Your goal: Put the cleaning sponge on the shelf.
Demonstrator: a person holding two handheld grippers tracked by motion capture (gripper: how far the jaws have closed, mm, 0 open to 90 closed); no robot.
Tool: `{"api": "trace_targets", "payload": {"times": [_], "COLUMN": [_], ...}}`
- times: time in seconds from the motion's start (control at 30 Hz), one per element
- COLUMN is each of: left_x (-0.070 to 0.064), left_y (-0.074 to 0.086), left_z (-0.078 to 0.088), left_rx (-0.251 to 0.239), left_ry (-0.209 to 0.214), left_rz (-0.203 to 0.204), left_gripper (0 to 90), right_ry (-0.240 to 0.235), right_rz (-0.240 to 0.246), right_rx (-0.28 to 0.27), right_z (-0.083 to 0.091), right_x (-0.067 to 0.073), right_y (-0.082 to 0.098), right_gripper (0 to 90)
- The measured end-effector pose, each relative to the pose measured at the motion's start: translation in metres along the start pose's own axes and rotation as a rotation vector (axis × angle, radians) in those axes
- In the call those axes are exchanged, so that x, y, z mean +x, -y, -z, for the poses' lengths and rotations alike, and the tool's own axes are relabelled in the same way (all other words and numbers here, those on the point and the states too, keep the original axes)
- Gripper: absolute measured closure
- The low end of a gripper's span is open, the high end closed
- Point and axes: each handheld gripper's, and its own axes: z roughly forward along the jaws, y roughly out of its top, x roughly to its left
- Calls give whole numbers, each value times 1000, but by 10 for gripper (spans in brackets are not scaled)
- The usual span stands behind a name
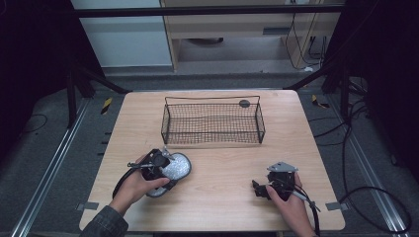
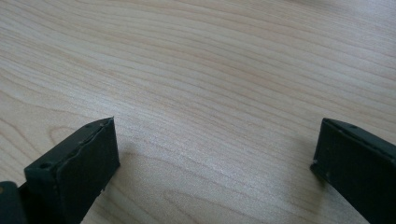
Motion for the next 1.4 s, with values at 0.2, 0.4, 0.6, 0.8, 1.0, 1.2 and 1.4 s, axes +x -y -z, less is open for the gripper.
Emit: {"api": "trace_targets", "payload": {"times": [0.2,0.4,0.6,0.8,1.0,1.2,1.4], "left_x": [-2,0,1,2,3,4,6], "left_y": [-4,-9,-12,-13,-16,-19,-25], "left_z": [8,17,21,24,29,34,45], "left_rx": [-20,-34,-39,-44,-44,-52,-55], "left_ry": [-10,-29,-39,-44,-48,-57,-69], "left_rz": [-12,-28,-38,-38,-49,-55,-75], "left_gripper": [84,86,88,89,89,89,89], "right_ry": [0,0,-1,-1,-1,-1,-1], "right_rz": [2,1,1,2,1,2,2], "right_rx": [-3,-4,-4,-4,-4,-4,-4], "right_z": [0,0,0,0,0,0,0], "right_x": [0,0,0,0,0,0,0], "right_y": [0,0,0,0,0,0,0], "right_gripper": [3,4,4,4,4,4,4]}}
